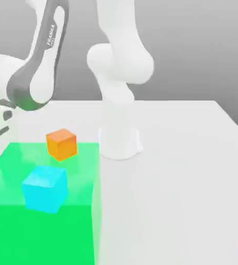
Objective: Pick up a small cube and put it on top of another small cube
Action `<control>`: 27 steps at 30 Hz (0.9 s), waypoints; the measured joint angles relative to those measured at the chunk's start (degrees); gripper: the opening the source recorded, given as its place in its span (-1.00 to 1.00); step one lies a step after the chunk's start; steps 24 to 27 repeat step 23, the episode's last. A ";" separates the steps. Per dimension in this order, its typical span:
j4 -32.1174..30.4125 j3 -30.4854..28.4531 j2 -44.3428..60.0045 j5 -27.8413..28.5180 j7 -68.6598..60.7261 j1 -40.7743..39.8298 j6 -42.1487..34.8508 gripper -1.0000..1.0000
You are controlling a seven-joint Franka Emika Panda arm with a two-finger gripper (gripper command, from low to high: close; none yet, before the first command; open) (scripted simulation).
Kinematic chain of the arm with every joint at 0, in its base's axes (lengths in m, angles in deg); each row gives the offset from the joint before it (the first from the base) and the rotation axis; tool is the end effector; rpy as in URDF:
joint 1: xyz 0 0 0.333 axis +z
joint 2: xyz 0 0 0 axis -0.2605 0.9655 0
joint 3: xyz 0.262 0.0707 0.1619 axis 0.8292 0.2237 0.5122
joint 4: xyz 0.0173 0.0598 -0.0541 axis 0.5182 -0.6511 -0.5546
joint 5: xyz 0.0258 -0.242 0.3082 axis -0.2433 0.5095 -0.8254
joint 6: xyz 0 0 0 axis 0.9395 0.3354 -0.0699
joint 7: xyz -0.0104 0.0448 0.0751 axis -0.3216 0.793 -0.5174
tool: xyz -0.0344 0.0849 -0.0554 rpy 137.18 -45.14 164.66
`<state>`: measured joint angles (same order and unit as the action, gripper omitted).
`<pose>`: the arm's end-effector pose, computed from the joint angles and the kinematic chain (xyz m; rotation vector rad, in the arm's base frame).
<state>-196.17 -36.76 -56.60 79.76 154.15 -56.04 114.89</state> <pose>0.3942 -0.3026 0.2998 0.8719 -2.9493 0.0819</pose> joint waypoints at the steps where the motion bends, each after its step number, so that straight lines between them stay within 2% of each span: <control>1: 1.96 0.61 -0.66 0.21 -1.10 1.15 -2.52 -1.00; 6: 11.83 5.46 -3.65 -1.92 -0.23 5.98 -14.94 -1.00; 10: 20.10 9.98 -5.03 -6.01 5.33 14.18 -24.66 -1.00; 12: 20.93 9.91 -4.24 -7.56 8.17 15.46 -24.96 -1.00; 14: 18.60 9.71 -2.80 -7.61 9.11 14.97 -21.28 -1.00; 15: 17.23 9.70 -2.08 -7.50 9.35 14.64 -19.22 1.00; 21: 16.54 10.24 -1.71 -7.40 9.49 12.31 -18.25 1.00; 23: 18.13 11.27 -2.48 -7.60 9.40 11.67 -20.63 1.00; 27: 18.13 11.27 -2.48 -7.60 9.40 11.67 -20.63 1.00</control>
